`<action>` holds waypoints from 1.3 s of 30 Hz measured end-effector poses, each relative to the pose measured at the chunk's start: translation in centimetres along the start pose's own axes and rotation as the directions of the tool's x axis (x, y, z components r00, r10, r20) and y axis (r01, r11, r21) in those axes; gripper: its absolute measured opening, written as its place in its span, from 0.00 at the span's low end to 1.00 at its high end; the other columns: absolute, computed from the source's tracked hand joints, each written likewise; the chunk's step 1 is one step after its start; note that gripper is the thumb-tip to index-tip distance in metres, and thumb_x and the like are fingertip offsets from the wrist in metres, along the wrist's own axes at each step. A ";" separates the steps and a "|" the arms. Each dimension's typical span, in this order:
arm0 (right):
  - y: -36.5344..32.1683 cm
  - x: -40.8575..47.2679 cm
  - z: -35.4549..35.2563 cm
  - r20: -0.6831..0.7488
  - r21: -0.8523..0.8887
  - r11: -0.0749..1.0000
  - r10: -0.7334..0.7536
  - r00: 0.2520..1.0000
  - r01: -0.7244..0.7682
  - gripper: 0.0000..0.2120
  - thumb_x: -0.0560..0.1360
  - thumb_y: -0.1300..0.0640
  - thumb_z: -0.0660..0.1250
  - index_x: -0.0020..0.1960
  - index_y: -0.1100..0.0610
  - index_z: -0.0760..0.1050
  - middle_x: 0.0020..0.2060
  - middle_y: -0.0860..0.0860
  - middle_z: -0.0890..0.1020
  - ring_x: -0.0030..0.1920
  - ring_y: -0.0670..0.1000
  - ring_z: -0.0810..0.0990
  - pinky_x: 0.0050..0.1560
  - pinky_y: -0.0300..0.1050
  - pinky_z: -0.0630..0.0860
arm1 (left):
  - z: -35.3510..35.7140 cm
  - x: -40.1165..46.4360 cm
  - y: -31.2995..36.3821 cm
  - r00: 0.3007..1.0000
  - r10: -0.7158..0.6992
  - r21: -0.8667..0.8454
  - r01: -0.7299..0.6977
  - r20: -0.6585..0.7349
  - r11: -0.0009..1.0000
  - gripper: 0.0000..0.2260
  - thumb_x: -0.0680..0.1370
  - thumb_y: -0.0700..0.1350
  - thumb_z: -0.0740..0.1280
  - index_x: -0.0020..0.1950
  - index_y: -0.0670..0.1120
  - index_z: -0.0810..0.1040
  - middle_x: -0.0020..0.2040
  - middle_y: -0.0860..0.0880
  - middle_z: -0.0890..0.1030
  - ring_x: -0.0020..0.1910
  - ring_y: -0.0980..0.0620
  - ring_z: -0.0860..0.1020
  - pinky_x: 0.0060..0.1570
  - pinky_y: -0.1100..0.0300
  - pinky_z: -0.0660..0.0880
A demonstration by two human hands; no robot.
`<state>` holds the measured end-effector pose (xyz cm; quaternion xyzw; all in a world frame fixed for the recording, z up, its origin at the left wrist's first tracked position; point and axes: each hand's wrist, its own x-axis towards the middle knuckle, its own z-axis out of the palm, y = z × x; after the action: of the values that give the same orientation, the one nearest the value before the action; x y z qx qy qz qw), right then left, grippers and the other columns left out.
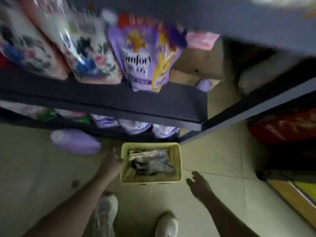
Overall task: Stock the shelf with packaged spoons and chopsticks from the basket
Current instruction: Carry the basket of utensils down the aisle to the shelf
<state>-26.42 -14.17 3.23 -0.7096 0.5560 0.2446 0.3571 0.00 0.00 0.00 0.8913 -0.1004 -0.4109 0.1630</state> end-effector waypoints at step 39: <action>-33.2 -32.1 -10.7 0.224 -0.169 0.756 -0.595 0.772 0.632 0.08 0.72 0.54 0.67 0.38 0.58 0.77 0.39 0.55 0.82 0.41 0.53 0.78 0.40 0.46 0.70 | -31.7 -42.8 -14.7 0.837 -0.444 -0.758 0.055 -0.319 0.650 0.16 0.63 0.47 0.63 0.46 0.42 0.82 0.42 0.41 0.83 0.41 0.43 0.80 0.43 0.50 0.77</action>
<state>-3.42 1.41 41.62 -0.8682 0.2292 0.2323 0.3739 -2.55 33.60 43.84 0.8308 0.2412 -0.2019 0.4591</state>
